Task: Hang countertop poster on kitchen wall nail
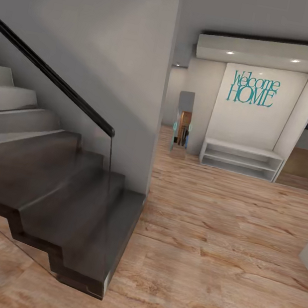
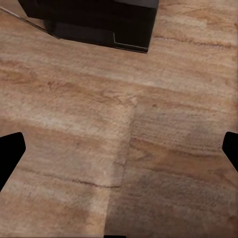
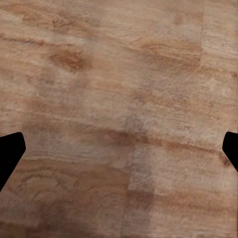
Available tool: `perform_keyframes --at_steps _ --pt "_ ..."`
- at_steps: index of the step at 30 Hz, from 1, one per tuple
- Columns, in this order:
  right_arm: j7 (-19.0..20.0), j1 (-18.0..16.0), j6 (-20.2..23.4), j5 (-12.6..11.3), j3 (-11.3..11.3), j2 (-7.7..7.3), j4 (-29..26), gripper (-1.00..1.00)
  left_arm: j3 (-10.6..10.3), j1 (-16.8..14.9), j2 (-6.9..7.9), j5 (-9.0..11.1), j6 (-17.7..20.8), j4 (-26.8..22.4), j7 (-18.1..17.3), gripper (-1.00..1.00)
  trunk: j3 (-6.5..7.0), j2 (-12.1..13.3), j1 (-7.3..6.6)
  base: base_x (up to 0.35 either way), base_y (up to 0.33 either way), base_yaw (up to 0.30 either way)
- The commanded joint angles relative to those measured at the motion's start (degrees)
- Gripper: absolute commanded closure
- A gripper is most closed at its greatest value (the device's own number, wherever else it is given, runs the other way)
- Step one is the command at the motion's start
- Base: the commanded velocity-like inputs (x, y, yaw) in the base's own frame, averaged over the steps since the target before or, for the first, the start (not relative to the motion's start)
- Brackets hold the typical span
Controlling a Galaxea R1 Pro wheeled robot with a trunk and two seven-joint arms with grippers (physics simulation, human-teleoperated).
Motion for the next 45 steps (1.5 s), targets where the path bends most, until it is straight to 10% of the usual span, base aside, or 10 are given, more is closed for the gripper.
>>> perform_keyframes --at_steps 1,45 --pt "0.1 0.0 -0.2 0.1 0.0 0.00 0.6 -1.00 0.1 0.0 -0.01 0.0 -0.1 -0.1 0.0 -1.00 -0.05 0.0 -0.01 -0.148 -0.153 0.006" --pt "0.0 0.0 -0.7 1.9 0.3 0.50 6.5 -1.00 0.1 0.0 -0.01 -0.1 -0.2 0.9 0.0 -1.00 -0.05 0.0 -0.01 -0.090 -0.109 0.161"
